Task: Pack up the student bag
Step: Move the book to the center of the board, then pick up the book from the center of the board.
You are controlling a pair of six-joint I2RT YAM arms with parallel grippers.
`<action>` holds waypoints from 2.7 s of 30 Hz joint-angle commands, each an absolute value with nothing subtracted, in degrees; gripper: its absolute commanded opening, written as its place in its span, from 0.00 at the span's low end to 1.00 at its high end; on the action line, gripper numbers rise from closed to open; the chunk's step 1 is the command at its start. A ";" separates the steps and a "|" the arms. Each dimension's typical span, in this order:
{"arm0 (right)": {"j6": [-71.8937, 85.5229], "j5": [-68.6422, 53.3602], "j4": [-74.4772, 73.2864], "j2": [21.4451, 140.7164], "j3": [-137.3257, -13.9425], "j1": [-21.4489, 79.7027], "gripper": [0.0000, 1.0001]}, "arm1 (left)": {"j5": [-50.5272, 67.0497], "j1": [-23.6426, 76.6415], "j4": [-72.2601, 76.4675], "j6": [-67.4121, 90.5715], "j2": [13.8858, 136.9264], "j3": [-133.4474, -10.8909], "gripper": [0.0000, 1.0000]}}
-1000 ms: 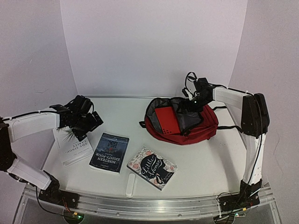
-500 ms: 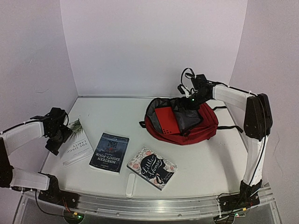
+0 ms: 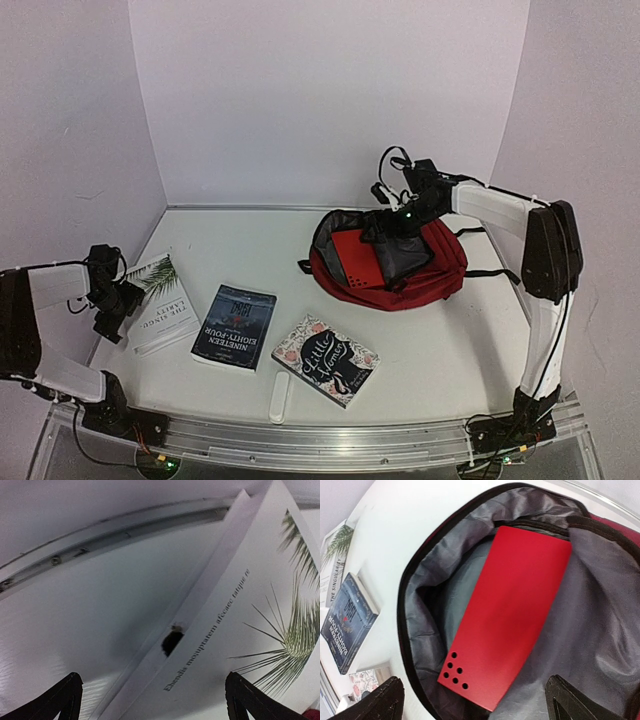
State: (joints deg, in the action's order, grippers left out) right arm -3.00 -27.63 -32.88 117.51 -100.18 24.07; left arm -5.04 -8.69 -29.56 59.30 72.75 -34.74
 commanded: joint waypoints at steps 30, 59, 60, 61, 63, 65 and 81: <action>6.63 -32.39 -28.20 141.76 -132.66 44.24 0.92 | 18.15 -0.18 -0.81 42.29 90.84 -40.18 0.54; 18.78 -32.59 -7.03 165.16 -148.04 47.74 0.90 | 22.38 -3.11 15.31 41.08 96.65 -41.39 0.33; 18.68 -32.76 -6.79 165.51 -148.18 47.96 0.90 | 22.57 -3.08 15.88 41.22 97.16 -41.52 0.31; 18.43 -32.93 -6.70 166.02 -148.29 48.15 0.89 | 22.63 -3.09 16.11 41.56 97.90 -41.73 0.28; 18.32 -33.51 -6.44 166.56 -148.45 48.39 0.87 | 22.85 -3.11 16.24 41.59 98.89 -42.48 0.22; 18.41 -34.39 -6.29 166.90 -148.46 48.44 0.84 | 22.86 -3.13 16.11 41.75 99.81 -43.25 0.15; 19.73 -39.14 -7.55 158.52 -143.84 46.67 0.94 | 20.94 -3.17 5.59 39.51 93.42 -51.07 0.00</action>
State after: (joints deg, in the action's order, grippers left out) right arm 18.53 -36.41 -7.06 165.60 -145.84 48.01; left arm 23.07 -3.10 11.21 41.89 99.47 -46.45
